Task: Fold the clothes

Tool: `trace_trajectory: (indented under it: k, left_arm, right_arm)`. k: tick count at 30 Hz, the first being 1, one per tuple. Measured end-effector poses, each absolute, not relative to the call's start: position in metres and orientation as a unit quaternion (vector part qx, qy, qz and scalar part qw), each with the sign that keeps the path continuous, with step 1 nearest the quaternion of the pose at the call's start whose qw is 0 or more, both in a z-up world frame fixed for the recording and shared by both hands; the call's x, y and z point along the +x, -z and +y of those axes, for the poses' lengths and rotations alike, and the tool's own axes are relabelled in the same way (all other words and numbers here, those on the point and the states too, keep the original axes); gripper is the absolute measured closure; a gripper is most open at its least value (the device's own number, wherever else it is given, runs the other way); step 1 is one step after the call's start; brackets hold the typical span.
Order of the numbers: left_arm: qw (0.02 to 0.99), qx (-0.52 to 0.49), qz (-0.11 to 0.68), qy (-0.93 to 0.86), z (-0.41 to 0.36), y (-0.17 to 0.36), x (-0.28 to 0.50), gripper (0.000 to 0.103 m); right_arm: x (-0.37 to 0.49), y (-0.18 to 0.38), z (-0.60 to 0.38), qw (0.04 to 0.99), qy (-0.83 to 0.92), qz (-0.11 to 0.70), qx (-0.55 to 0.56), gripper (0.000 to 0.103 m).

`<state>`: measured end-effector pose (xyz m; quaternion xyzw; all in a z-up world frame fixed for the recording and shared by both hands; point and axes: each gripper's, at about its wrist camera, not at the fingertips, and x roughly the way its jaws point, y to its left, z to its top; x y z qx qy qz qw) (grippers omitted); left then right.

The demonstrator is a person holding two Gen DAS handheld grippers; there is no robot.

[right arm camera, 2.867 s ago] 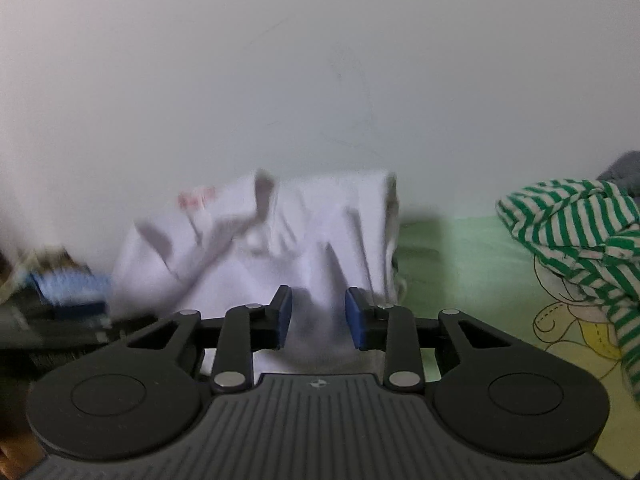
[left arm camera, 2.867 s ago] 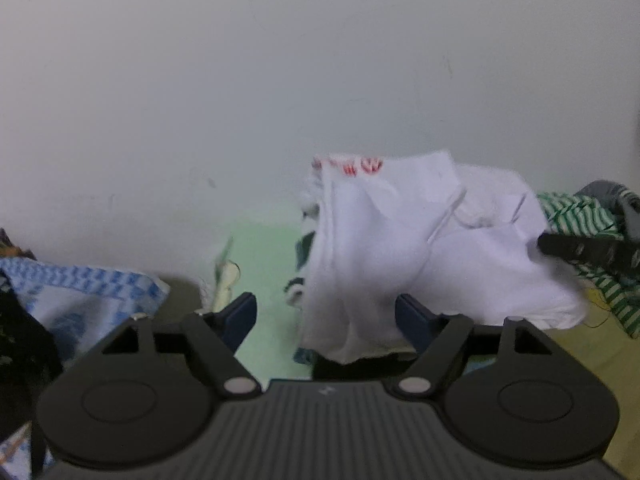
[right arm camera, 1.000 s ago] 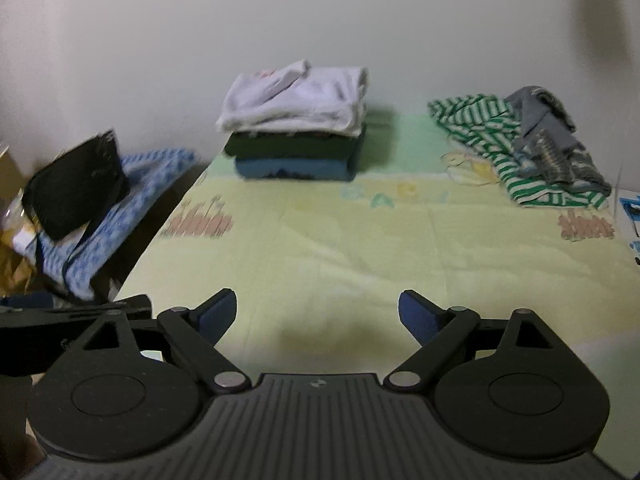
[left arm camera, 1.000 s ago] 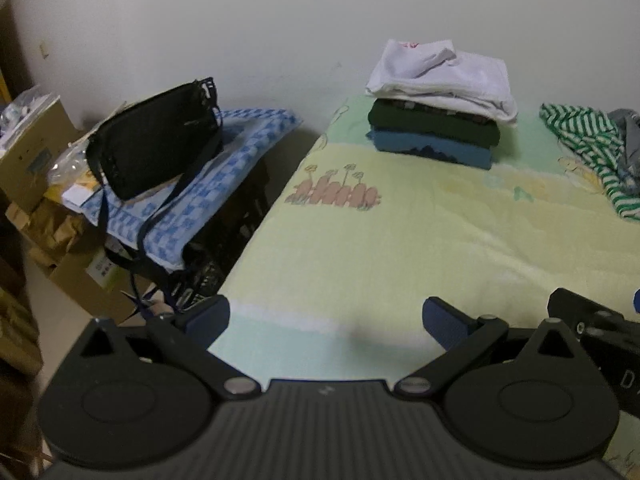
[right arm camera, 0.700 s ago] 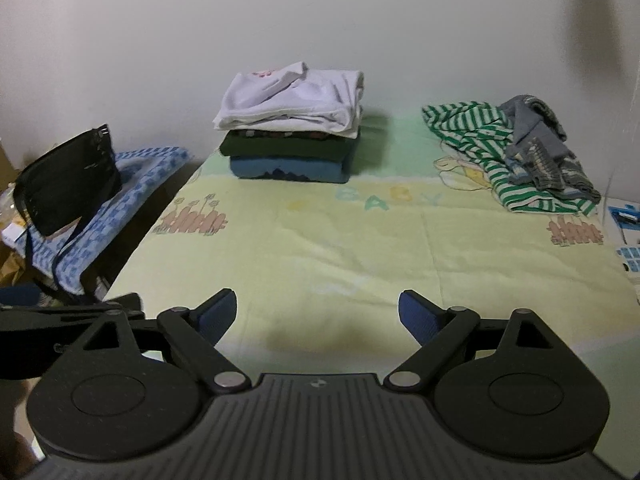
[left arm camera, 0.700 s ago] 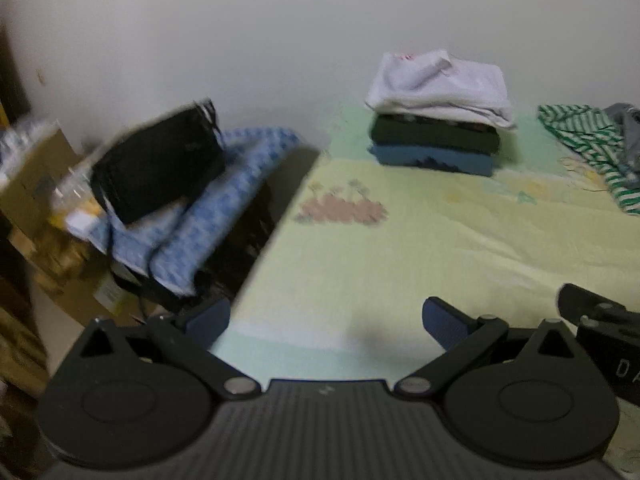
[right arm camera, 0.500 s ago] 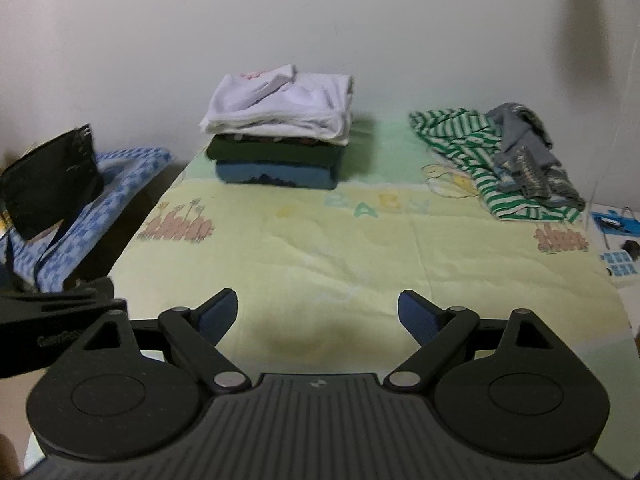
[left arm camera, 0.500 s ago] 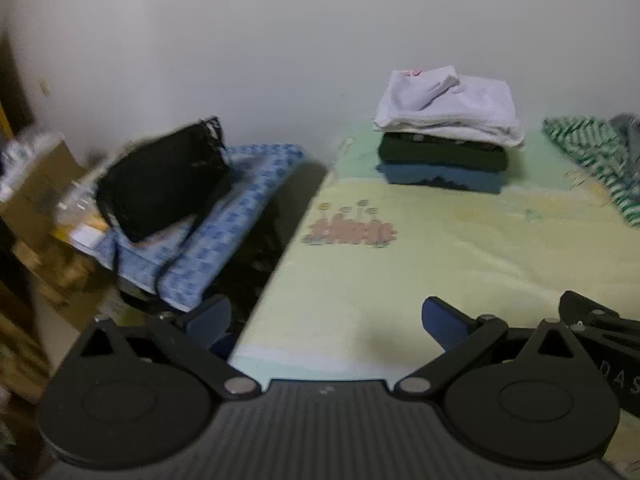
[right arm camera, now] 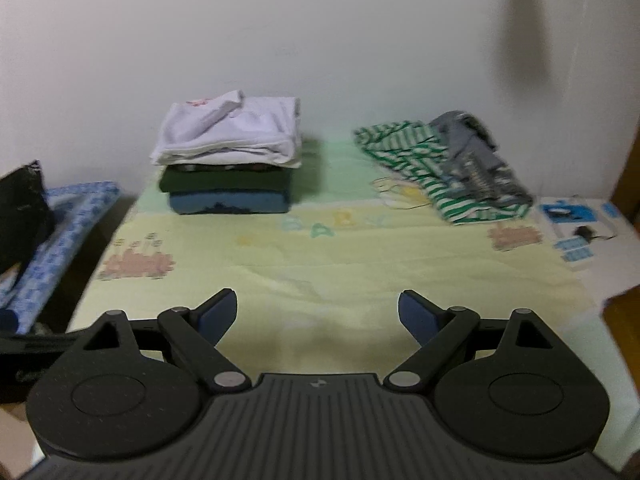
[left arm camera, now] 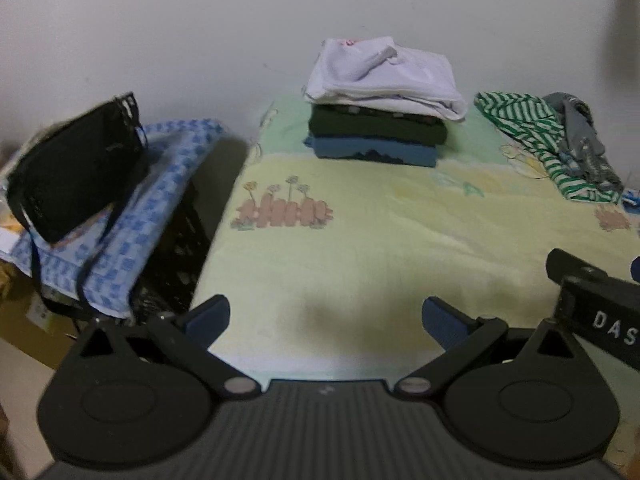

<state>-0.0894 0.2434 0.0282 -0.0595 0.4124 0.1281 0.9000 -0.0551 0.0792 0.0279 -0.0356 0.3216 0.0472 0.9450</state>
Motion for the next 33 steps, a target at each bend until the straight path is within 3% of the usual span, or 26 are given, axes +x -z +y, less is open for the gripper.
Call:
trace_trajectory:
  k: [33]
  left_arm:
    - [0.888,-0.046,0.425,-0.167,0.258,-0.017,-0.085,0.001]
  right_arm:
    - [-0.053,-0.018,0.094,0.925,-0.102,0.366,-0.022,0.014]
